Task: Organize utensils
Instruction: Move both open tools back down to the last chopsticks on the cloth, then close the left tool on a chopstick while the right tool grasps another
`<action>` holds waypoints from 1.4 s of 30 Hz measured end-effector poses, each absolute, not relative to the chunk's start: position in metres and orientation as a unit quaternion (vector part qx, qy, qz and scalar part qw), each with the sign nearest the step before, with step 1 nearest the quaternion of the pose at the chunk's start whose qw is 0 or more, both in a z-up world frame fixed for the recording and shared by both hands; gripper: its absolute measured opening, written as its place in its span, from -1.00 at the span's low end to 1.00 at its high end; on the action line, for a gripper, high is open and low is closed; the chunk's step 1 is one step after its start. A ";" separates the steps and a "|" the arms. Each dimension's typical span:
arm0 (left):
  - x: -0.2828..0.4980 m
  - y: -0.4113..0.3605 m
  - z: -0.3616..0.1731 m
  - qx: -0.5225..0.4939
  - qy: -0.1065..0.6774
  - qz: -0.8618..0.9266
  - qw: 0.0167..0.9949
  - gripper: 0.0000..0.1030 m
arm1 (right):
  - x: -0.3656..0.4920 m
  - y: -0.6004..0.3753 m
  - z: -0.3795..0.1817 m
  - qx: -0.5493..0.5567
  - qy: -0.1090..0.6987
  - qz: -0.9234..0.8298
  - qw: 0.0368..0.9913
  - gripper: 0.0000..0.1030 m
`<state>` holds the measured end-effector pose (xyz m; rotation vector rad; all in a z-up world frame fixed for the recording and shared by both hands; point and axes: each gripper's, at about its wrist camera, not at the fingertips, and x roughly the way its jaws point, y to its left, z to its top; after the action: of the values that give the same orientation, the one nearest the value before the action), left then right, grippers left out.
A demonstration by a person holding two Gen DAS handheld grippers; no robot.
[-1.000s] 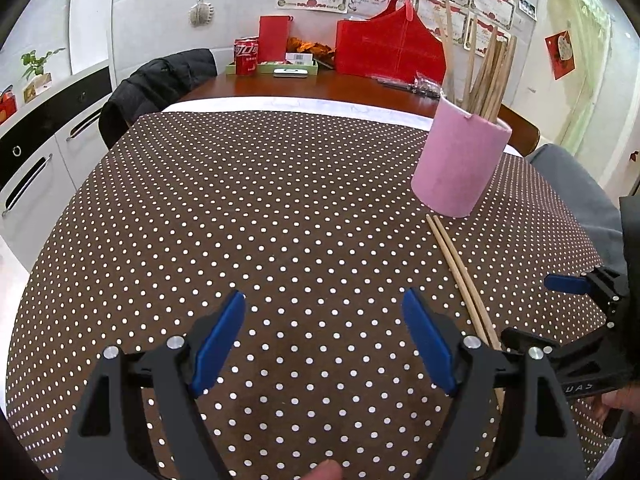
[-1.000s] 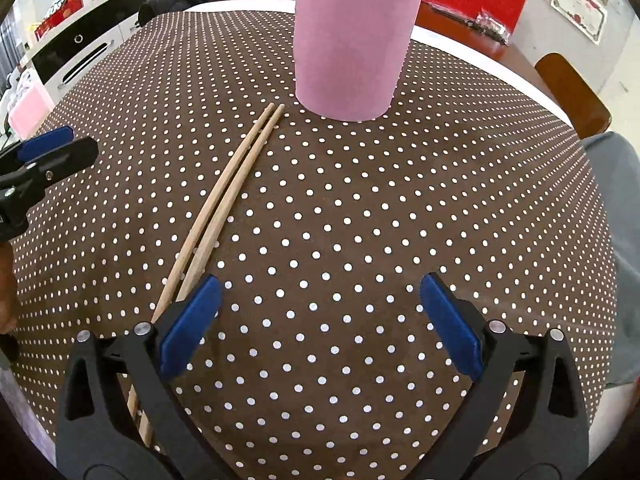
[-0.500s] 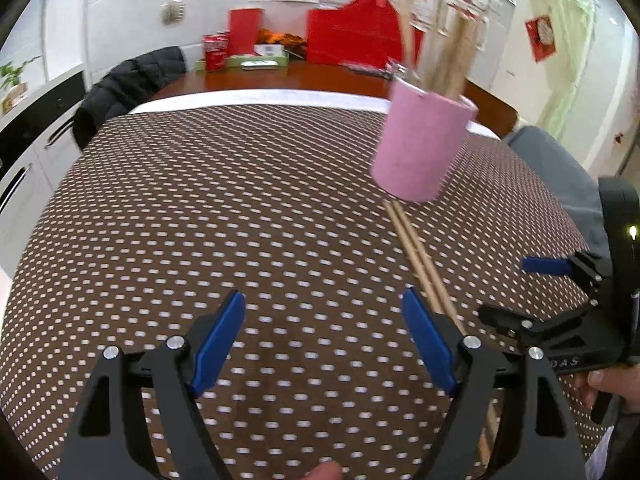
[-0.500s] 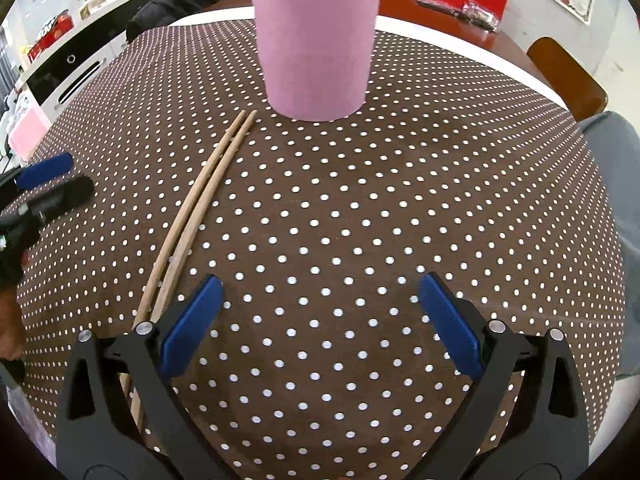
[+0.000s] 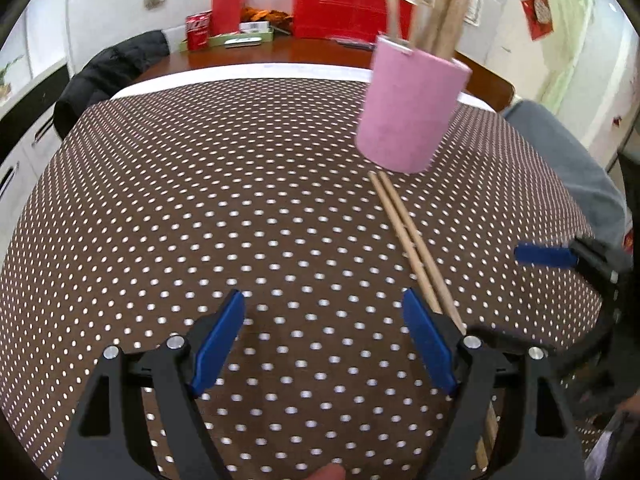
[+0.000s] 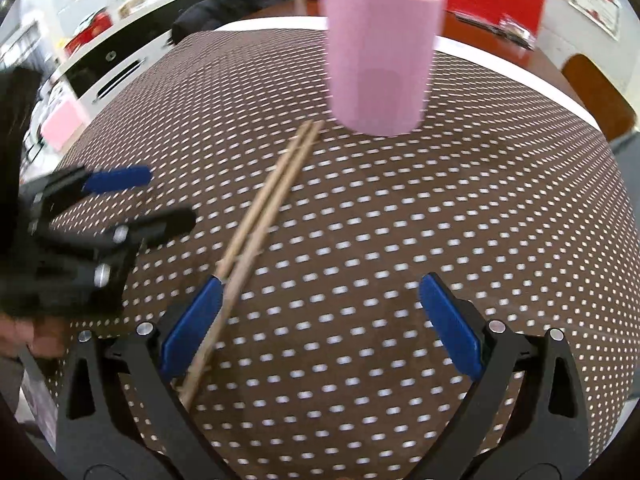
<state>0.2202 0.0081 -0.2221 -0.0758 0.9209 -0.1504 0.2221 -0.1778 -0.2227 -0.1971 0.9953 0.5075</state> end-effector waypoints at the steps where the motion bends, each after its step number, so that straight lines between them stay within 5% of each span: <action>1: 0.221 0.011 -0.222 -0.040 0.444 -0.071 0.892 0.55 | 0.220 -0.174 -0.225 -0.101 0.473 0.238 0.842 0.88; 23: 0.240 -0.051 -0.227 0.046 0.469 -0.092 0.877 0.54 | 0.216 -0.202 -0.222 -0.146 0.479 0.166 0.850 0.88; 29: 0.247 -0.046 -0.222 0.057 0.470 -0.100 0.875 0.26 | 0.226 -0.189 -0.223 -0.143 0.472 0.178 0.851 0.88; 33: 0.257 -0.040 -0.223 0.064 0.473 -0.105 0.872 0.20 | 0.235 -0.180 -0.222 -0.131 0.465 0.188 0.855 0.53; 37: 0.267 -0.036 -0.222 0.068 0.478 -0.115 0.868 -0.30 | 0.243 -0.170 -0.220 -0.129 0.462 0.202 0.854 0.14; 39: 0.269 -0.035 -0.222 0.065 0.481 -0.116 0.866 -0.34 | 0.245 -0.164 -0.219 -0.128 0.463 0.212 0.851 -0.10; 42: 0.269 -0.038 -0.224 0.071 0.477 -0.109 0.869 -0.33 | 0.248 -0.158 -0.220 -0.125 0.462 0.211 0.852 -0.10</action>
<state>0.2686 -0.0383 -0.2242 0.1480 0.9978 -0.2279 0.2483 -0.1580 -0.2197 -0.2623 0.9715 0.4450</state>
